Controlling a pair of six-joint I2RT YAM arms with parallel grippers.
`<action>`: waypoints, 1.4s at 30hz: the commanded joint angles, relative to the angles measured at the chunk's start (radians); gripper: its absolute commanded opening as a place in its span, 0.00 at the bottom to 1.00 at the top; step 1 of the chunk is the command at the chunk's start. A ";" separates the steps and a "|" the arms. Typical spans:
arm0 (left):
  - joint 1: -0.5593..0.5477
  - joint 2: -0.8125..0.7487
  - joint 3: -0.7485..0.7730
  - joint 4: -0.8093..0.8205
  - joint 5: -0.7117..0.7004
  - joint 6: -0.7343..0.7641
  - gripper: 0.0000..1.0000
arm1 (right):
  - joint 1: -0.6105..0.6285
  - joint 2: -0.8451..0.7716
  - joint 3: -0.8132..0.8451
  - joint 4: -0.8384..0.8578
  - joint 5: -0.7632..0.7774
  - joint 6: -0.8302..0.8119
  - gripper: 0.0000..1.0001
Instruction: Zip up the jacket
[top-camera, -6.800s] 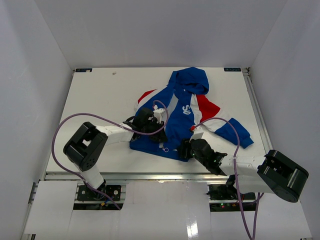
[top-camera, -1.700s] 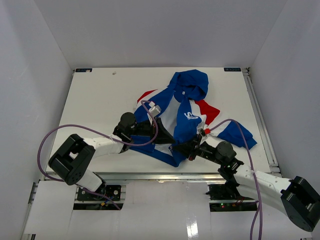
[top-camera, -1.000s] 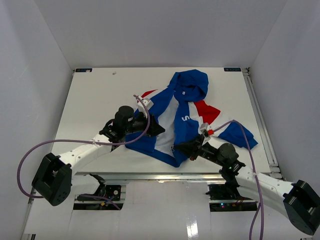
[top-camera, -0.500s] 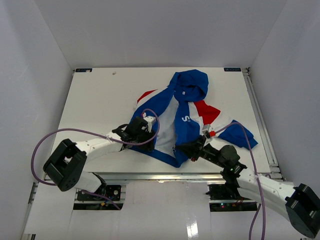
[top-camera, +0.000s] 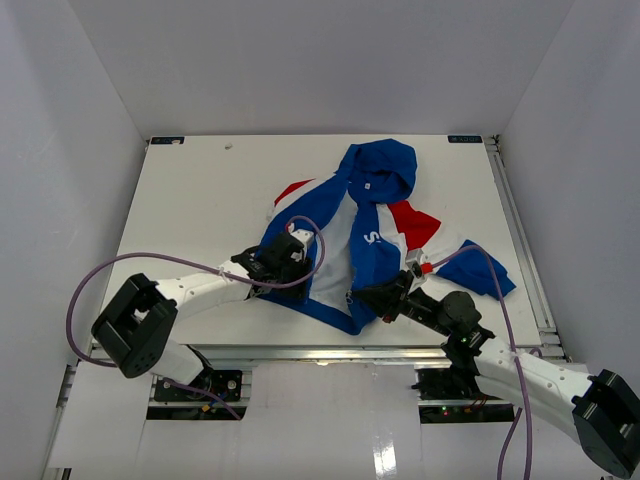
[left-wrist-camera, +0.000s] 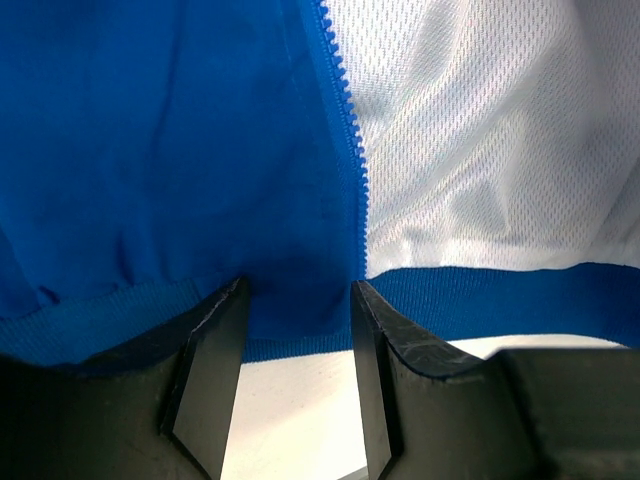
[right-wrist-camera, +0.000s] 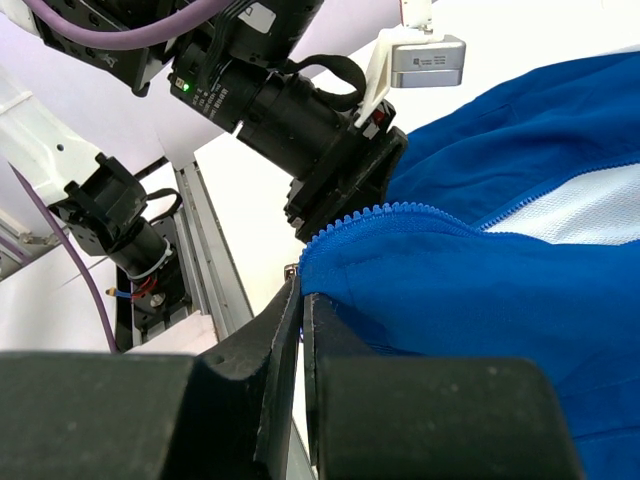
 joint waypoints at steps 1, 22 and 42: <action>-0.012 0.027 0.040 -0.005 -0.026 -0.015 0.54 | -0.006 -0.005 -0.005 0.029 0.012 -0.014 0.08; -0.038 0.078 0.063 -0.007 -0.049 -0.059 0.00 | -0.005 -0.004 0.004 0.009 0.029 -0.020 0.08; -0.038 -0.052 0.069 -0.013 -0.020 -0.072 0.13 | -0.006 0.022 0.028 -0.008 0.027 -0.024 0.08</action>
